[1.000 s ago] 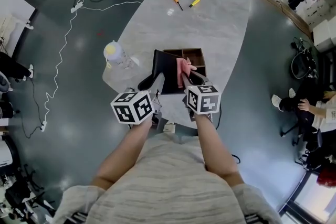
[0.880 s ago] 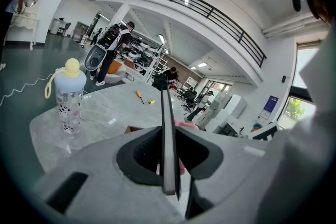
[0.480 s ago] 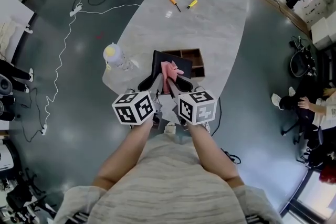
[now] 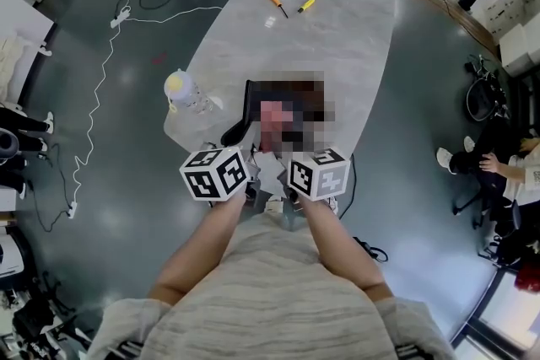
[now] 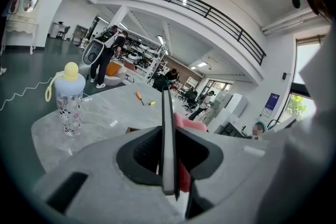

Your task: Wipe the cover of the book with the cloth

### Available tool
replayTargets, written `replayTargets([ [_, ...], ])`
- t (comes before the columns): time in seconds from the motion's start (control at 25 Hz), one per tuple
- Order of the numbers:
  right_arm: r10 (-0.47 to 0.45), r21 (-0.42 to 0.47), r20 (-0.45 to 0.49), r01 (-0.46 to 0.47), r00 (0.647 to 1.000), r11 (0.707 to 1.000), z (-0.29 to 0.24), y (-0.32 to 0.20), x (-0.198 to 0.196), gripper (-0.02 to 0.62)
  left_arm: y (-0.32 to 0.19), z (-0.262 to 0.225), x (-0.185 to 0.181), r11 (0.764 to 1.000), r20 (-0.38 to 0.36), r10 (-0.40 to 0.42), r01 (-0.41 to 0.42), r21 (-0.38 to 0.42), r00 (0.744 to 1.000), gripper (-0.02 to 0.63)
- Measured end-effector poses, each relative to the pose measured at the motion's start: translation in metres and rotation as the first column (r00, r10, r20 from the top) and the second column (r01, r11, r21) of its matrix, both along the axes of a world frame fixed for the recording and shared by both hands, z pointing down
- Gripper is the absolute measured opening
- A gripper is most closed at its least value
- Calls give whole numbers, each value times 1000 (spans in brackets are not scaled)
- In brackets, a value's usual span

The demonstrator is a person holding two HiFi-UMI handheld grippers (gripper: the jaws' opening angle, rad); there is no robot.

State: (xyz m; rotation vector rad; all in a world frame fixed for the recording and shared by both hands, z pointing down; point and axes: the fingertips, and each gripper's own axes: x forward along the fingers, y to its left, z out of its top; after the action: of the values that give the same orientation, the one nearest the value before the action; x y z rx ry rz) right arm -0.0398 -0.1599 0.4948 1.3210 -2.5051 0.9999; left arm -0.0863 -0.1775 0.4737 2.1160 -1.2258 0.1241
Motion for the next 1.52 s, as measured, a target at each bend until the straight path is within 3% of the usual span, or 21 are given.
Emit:
replayTargets([
  [0.6,97,-113,-185,-119,978,986,78,-5,65,58,2,1,0,1000,2,7,-7,-4,1000,78],
  [1.08,93,-155,-321,-149,942,977,110,-8,100,58,-1,-4,7,998,7,59,-59,22,998,78],
  [1.32,90,-119,-307,-132,947,984,80,-21,133,58,-4,-19,28,981,88,172,-178,74,981,78],
  [1.52,115,-61,-276,-137,954,989,36,-43,162,58,-17,-41,40,947,215,251,-285,150,944,78],
])
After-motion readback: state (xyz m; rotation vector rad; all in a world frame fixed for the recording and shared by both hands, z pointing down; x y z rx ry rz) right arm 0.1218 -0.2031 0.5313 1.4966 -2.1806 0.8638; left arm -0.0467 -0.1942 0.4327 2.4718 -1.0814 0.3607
